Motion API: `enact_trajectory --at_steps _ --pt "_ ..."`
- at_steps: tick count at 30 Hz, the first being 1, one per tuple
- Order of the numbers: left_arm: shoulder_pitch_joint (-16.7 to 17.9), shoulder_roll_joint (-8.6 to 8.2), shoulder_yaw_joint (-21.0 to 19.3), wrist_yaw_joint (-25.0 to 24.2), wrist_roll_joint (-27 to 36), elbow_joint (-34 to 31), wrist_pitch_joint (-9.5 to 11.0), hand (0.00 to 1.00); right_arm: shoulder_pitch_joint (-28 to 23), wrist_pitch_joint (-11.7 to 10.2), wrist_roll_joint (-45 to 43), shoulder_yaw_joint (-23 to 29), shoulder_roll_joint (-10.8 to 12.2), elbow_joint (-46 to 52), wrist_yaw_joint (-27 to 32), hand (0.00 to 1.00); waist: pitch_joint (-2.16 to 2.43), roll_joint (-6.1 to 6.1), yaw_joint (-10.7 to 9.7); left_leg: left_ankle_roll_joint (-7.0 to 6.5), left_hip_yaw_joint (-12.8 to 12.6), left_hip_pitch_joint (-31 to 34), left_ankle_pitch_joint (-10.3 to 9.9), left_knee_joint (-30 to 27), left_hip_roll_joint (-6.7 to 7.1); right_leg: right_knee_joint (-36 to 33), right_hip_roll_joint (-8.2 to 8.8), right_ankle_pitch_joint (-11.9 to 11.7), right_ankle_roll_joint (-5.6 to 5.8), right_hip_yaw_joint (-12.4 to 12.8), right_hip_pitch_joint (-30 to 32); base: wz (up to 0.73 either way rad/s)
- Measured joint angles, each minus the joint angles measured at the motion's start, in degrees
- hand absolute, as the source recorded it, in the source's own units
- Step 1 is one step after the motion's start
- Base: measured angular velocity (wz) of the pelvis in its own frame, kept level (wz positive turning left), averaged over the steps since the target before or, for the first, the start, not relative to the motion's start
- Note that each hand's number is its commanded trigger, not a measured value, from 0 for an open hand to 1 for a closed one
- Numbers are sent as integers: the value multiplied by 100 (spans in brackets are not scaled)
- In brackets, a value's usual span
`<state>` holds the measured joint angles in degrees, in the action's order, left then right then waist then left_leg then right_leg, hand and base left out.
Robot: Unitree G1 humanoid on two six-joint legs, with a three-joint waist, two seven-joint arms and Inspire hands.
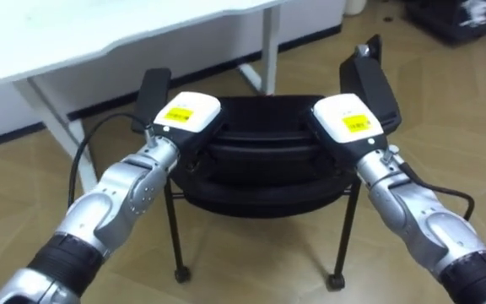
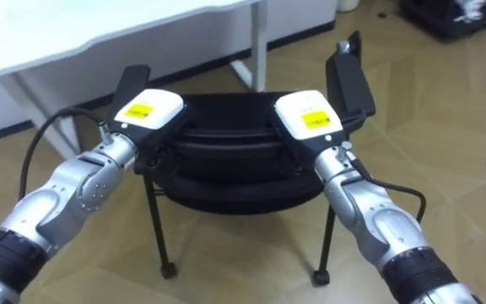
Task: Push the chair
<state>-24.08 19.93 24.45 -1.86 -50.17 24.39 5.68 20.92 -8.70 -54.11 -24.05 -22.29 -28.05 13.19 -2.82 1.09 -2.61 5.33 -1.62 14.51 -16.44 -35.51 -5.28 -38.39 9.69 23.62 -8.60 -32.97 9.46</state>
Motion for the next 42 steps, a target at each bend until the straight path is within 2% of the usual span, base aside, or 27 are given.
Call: enact_trajectory --at_steps 1,2,5,7,11,15,17,18,19,20,22,23,25,29,31,34,35,37,39,40,41,42 --pt "0 2 -9 10 0 -6 -5 100 38 -1 -12 0 -14 -20 0 100 3 -3 26 16 3 24 71 74 2 49 2 3 -6 -87 -11 33" --pt "0 -1 -12 10 0 -7 -9 100 50 -1 -42 -1 -16 -24 3 100 9 6 137 4 0 8 141 177 16 103 1 -3 -18 -115 -21 27" --pt "14 -3 -11 -38 9 -3 -12 100 52 -1 -62 -20 -27 -49 23 100 16 -6 305 15 0 -13 266 336 39 189 -10 -8 -29 -175 -102 13" --pt "51 -16 -12 -82 26 1 -27 100 53 -1 -90 -46 -15 -108 38 100 27 -20 511 5 7 -8 352 430 95 249 -25 -8 -27 -207 -185 8" --pt "58 -14 -12 -163 16 -28 -53 100 55 18 -118 -57 17 -120 23 100 54 -34 700 3 -4 -10 379 515 103 376 -23 -38 37 -337 -279 16" --pt "62 -12 -96 -360 -95 -116 -90 100 58 61 -145 -57 67 -102 -48 100 79 0 891 -46 1 11 398 542 149 452 -18 -73 118 -338 -293 7" --pt "80 -21 -138 -434 -190 -164 -106 100 59 89 -146 -56 113 -97 -92 100 104 37 918 -93 14 21 424 597 207 455 17 -68 240 -321 -281 19" --pt "83 -28 -145 -478 -237 -170 -132 100 58 111 -149 -56 135 -98 -122 100 124 50 906 -137 16 25 440 604 216 434 17 -21 512 -220 -284 30" --pt "97 -23 -149 -508 -242 -168 -143 100 55 128 -153 -57 168 -103 -191 100 141 57 906 -191 24 0 471 621 279 401 -24 -1 906 45 -287 34" --pt "136 -13 -150 -534 -241 -169 -140 100 51 140 -155 -95 184 -114 -239 100 152 76 899 -273 -22 -93 476 717 341 355 -81 -36 1133 474 -270 22" --pt "192 -9 -150 -543 -241 -175 -134 100 49 150 -153 -173 161 -106 -281 100 191 79 880 -377 -164 -219 463 862 435 337 -97 -82 1217 917 -267 15" --pt "193 -6 -150 -553 -236 -183 -129 100 49 152 -143 -176 161 -106 -294 100 189 83 878 -451 -198 -278 423 881 487 272 -61 -99 1239 1153 -261 9" --pt "246 -3 -150 -541 -237 -186 -143 100 42 172 -147 -188 193 -116 -329 100 188 93 935 -571 -357 -392 351 745 538 89 51 -136 1179 1340 -252 -10" --pt "280 119 -150 -530 -238 -246 -64 100 16 154 -137 -193 254 -153 -314 100 175 74 1089 -779 -491 -433 180 462 608 0 190 -257 994 1405 -259 -17" --pt "280 173 -153 -538 -239 -319 -60 100 21 174 -143 -194 284 -120 -288 100 169 63 1126 -840 -600 -426 129 465 600 209 151 -279 997 1469 -275 -20" --pt "280 187 -276 -533 -243 -347 -20 100 121 181 -141 -192 296 -116 -274 100 89 -62 1153 -940 -662 -412 -21 386 585 500 61 -282 1001 1554 -442 -15" --pt "280 182 -289 -503 -242 -349 -2 100 143 184 -136 -193 300 -126 -269 100 74 -86 1159 -980 -677 -415 -47 404 585 476 58 -319 1058 1575 -417 -10" --pt "280 192 -288 -477 -246 -377 0 100 144 183 -136 -192 293 -116 -250 100 54 -124 1110 -1037 -632 -421 -142 436 577 333 66 -396 1101 1574 -273 0" --pt "292 178 -293 -492 -246 -417 -3 100 140 176 -137 -178 299 -88 -245 100 35 -161 1086 -1064 -596 -421 -167 414 570 348 -4 -394 1114 1758 -118 0" --pt "294 160 -301 -492 -245 -422 -20 100 140 176 -151 -161 297 -80 -247 100 20 -188 1054 -1077 -581 -420 -179 406 569 520 -26 -480 1087 1872 93 16" --pt "316 150 -301 -492 -246 -422 -35 100 125 175 -151 -162 295 -64 -267 100 22 -206 969 -1083 -537 -426 -189 391 570 627 -50 -805 1073 1961 337 26" --pt "337 156 -308 -493 -245 -432 -33 100 112 167 -151 -163 296 -49 -286 100 25 -211 925 -1074 -493 -434 -194 388 572 704 -84 -1019 1088 2031 429 38"
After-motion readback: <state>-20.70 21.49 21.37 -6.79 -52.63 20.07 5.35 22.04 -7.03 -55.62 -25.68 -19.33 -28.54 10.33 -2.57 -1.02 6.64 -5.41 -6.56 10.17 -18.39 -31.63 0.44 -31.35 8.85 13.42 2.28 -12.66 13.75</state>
